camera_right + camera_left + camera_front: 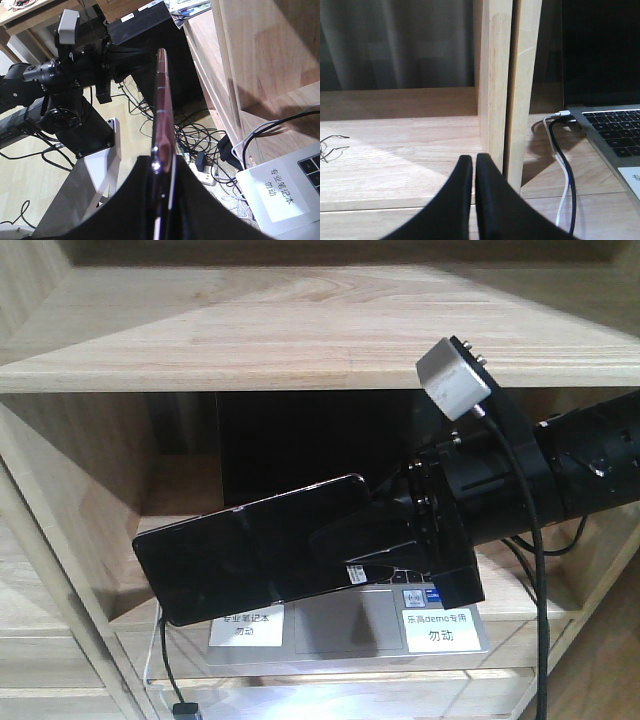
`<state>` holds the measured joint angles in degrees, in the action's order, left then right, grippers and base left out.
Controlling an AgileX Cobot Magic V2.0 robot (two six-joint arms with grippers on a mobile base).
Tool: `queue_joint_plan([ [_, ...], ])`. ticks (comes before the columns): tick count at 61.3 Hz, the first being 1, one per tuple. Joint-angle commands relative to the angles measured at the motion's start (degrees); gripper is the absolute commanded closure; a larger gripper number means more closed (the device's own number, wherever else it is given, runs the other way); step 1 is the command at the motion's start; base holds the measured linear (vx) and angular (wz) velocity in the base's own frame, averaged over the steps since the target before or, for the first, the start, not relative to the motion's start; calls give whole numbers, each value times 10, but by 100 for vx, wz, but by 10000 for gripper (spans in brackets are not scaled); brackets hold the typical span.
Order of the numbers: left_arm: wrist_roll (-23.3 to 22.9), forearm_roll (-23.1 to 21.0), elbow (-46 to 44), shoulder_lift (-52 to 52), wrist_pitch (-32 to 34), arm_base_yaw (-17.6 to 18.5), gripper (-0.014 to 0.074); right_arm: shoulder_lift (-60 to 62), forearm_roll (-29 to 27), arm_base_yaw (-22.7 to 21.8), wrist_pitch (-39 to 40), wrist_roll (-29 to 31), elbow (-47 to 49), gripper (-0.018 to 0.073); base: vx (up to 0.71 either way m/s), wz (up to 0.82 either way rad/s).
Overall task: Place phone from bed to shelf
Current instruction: 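Drive up to the wooden shelf, holding the phone above the laptop, then raise the right gripper with the phone onto the upper shelf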
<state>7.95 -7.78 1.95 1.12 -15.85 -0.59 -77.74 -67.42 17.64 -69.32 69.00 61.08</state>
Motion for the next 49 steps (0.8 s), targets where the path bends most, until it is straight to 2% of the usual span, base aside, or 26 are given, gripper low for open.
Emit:
queue_joint_plan([
  [1, -2, -6, 1, 3, 42, 2, 596, 19, -55, 0, -45, 4, 15, 564, 0, 0],
  [33, -2, -6, 1, 3, 42, 2, 596, 19, -55, 0, -45, 4, 15, 564, 0, 0],
  [49, -2, -6, 1, 3, 42, 2, 596, 19, -75, -3, -40, 11, 18, 564, 0, 0],
])
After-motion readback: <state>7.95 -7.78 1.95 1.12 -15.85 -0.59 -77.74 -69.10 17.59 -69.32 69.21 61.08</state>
